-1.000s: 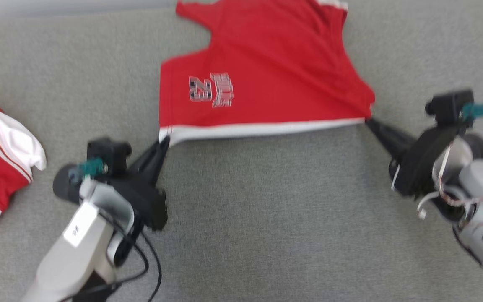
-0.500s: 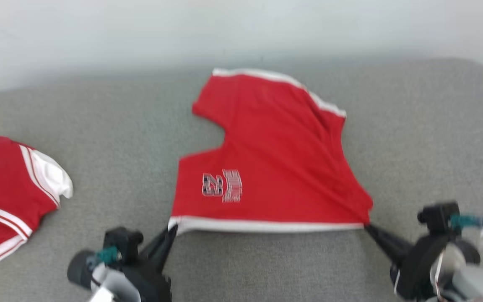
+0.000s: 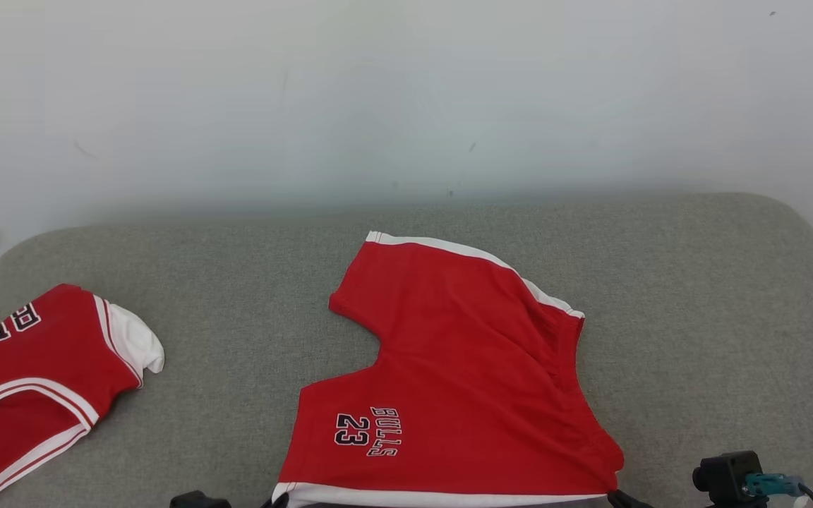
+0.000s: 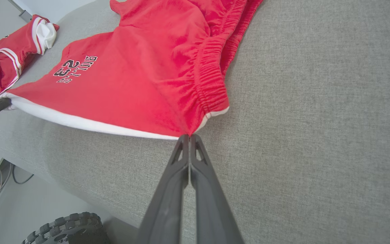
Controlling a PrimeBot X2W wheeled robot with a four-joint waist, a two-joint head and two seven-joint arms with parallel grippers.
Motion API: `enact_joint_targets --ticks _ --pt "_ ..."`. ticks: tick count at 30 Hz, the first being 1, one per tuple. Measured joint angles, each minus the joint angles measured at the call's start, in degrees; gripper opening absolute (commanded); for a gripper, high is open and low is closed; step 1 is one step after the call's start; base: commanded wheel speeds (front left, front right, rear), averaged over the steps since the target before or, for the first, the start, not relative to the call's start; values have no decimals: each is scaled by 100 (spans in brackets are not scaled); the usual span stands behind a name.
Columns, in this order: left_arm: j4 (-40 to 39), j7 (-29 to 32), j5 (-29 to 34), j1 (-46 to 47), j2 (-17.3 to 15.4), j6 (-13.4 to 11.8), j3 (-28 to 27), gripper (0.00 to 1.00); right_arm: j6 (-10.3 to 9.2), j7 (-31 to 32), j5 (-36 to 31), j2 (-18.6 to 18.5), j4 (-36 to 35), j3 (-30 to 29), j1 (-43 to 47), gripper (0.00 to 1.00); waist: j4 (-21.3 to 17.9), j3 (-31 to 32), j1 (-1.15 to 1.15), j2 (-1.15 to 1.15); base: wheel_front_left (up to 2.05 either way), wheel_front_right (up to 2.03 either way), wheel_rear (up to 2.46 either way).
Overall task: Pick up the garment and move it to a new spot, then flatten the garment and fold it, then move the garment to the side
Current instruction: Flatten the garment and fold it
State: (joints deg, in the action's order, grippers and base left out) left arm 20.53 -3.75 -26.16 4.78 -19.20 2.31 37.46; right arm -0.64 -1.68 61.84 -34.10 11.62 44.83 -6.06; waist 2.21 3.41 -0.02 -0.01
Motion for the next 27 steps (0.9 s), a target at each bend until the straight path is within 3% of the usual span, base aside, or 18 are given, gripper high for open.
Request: enact_joint_targets --ticks 6,18,19,20,21,22,23,27 --pt "-121 257 -36 -1 29 -79 68 0 -247 231 -82 -20 -76 200 -8 0 -1 8 2 0 0 0 0" --pt "107 713 -69 19 132 -136 111 0 -347 524 -120 67 96 299 -65 1 7 -83 2 1 0 0 0" --pt "118 727 -83 18 141 -137 104 5 -348 523 -119 74 102 292 -65 23 9 -86 2 1 0 0 0" --pt "123 732 -114 19 154 -154 91 5 -366 522 -116 83 104 281 -65 23 12 -88 2 1 0 0 0" --pt "130 751 -111 19 162 -181 93 94 -374 522 -102 98 107 269 -66 79 14 -89 2 1 0 0 0" --pt "138 777 -112 19 166 -185 88 94 -375 522 -99 108 107 264 -68 79 16 -90 2 1 0 0 0" --pt "155 778 -112 19 169 -190 73 100 -390 520 -75 135 97 229 -68 100 21 -92 2 1 0 0 0" --pt "105 803 -246 12 166 -232 27 100 -390 495 114 130 -15 97 -55 100 29 -86 2 1 0 0 0"
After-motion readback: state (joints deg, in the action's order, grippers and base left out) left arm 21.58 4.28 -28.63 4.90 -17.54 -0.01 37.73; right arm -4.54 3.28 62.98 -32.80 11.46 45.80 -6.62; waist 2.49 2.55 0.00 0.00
